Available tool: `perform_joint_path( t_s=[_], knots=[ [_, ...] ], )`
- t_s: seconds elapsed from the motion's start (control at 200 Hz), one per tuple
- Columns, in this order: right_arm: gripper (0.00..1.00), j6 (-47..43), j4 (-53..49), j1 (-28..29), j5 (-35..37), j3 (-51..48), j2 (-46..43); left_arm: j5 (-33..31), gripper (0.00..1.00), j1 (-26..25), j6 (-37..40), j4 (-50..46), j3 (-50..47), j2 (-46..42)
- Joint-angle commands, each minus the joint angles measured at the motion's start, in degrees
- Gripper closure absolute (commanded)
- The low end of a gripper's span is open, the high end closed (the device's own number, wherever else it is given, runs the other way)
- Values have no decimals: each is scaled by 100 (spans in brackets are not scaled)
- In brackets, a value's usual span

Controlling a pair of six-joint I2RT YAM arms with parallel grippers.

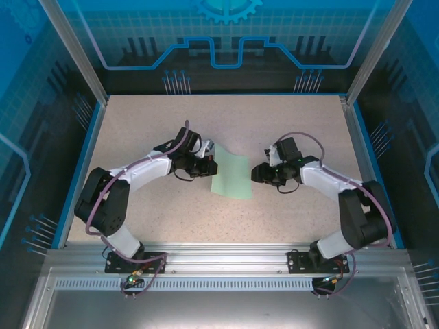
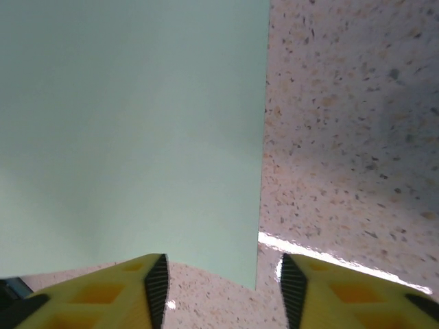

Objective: Fold a paper plane with a square sheet of paper (fold left side to right side)
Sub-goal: Place a square sheet of paper at the center of the table, then first fold in half a square sheet of paper at the center of the table.

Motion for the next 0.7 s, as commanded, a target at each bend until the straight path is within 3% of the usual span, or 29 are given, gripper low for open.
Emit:
perform_joint_path(
  t_s=[0.0, 0.18, 0.525, 0.695],
  knots=[
    [59, 151, 504, 214, -140, 446, 440, -40, 97, 34, 93, -306, 137, 97],
    [65, 213, 567, 405, -119, 629, 1065, 112, 90, 30, 27, -246, 214, 179],
    [66, 212, 482, 559, 309, 325, 1495, 575, 60, -77, -210, 158, 420, 468],
    [66, 340, 1006, 499, -76, -38, 1470, 725, 49, -141, -283, 357, 504, 628]
  ],
)
